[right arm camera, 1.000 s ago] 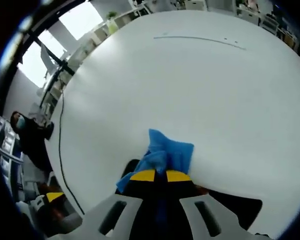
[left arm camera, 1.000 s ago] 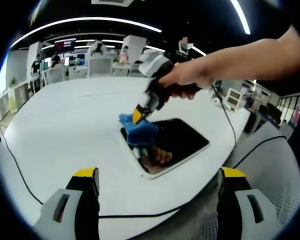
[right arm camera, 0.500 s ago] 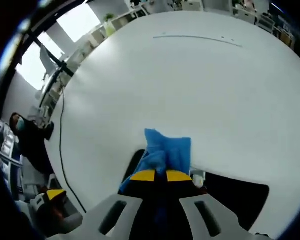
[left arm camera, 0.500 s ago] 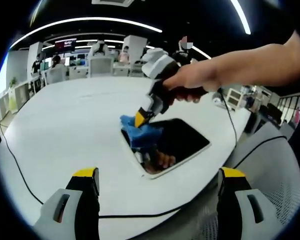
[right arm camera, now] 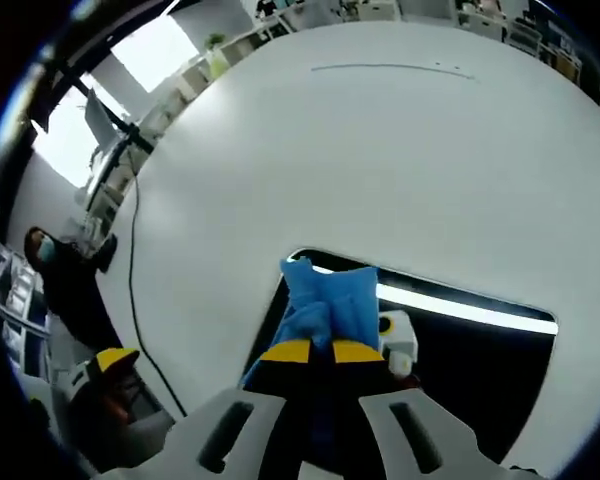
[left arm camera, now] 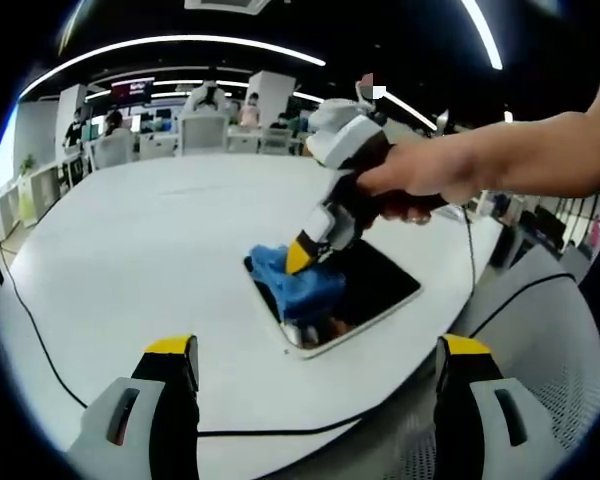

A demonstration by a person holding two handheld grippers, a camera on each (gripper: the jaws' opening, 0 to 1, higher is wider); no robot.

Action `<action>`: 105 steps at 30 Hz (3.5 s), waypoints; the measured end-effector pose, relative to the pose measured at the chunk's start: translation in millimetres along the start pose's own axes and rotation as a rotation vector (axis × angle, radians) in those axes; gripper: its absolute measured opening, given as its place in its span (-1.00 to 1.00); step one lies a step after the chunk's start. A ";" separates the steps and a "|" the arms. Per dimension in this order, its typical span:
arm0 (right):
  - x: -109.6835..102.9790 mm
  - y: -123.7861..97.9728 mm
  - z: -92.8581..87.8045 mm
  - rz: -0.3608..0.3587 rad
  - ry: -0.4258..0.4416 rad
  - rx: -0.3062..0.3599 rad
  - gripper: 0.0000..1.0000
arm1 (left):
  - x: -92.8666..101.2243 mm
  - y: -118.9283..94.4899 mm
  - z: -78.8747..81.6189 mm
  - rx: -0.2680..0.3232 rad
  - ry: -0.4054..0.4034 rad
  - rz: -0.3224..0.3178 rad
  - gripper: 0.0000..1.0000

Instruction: Wipe the mirror surface with the cleaning cloth until all visible marks leave the cleaned area.

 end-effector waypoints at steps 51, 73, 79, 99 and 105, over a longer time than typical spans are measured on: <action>-12.6 -28.7 -69.2 0.083 -0.030 -0.037 -1.00 | 1.5 -1.0 -1.5 -0.012 0.009 -0.003 0.98; 13.0 -39.2 -75.4 0.072 0.007 -0.034 -1.00 | 1.3 -0.6 -1.1 -0.010 0.000 -0.003 0.98; 12.9 -39.0 -75.7 0.068 0.016 -0.032 -1.00 | 1.2 -0.6 -1.1 -0.008 -0.004 -0.002 0.98; 18.3 -29.0 -50.2 0.037 0.029 -0.025 -1.00 | 0.6 -0.8 -0.9 -0.006 -0.011 -0.002 0.98; 21.9 -23.8 -38.7 0.030 0.028 -0.021 -1.00 | 0.1 -1.3 -1.0 -0.007 -0.011 -0.004 0.98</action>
Point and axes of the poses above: the point that each gripper's makers call its tool centre point, and the gripper's own axes: y roughly forward along the fingers, x roughly to its right, z roughly out of its top, the point moved 8 cm from there along -y, roughly backward along the fingers, and after that the axes turned 2 degrees about x, right-handed, at the moved point
